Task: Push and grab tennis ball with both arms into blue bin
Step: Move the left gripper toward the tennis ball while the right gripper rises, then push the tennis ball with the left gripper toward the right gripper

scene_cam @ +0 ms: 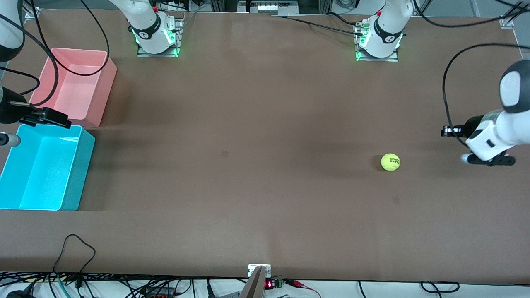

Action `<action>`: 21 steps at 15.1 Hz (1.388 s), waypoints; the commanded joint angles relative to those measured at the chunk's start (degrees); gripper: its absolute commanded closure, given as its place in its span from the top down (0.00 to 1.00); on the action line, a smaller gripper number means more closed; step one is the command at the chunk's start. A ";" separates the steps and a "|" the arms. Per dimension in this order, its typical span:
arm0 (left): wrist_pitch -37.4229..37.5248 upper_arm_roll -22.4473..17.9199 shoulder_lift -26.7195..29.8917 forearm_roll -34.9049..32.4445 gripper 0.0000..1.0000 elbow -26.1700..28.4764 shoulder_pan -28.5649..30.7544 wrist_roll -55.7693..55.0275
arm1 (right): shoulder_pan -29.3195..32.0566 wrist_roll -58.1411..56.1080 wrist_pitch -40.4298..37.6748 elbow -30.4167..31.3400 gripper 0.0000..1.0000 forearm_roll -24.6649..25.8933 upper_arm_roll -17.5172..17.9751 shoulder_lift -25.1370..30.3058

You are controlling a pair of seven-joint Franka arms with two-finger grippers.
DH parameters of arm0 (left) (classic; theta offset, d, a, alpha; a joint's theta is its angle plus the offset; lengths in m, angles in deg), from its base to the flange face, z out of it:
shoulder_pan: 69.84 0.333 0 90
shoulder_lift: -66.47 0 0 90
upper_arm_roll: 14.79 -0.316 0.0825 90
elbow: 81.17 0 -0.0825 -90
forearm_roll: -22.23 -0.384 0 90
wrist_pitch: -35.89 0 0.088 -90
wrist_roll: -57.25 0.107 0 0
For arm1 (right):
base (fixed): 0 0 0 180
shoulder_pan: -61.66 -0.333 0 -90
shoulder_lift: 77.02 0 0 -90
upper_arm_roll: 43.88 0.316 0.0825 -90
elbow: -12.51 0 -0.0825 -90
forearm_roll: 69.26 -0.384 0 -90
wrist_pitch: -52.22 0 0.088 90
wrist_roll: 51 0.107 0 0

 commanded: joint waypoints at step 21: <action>-31.80 0.96 -14.48 -3.87 0.00 8.48 7.39 76.59 | -5.94 -0.19 -4.25 4.58 1.00 -0.54 0.44 -4.05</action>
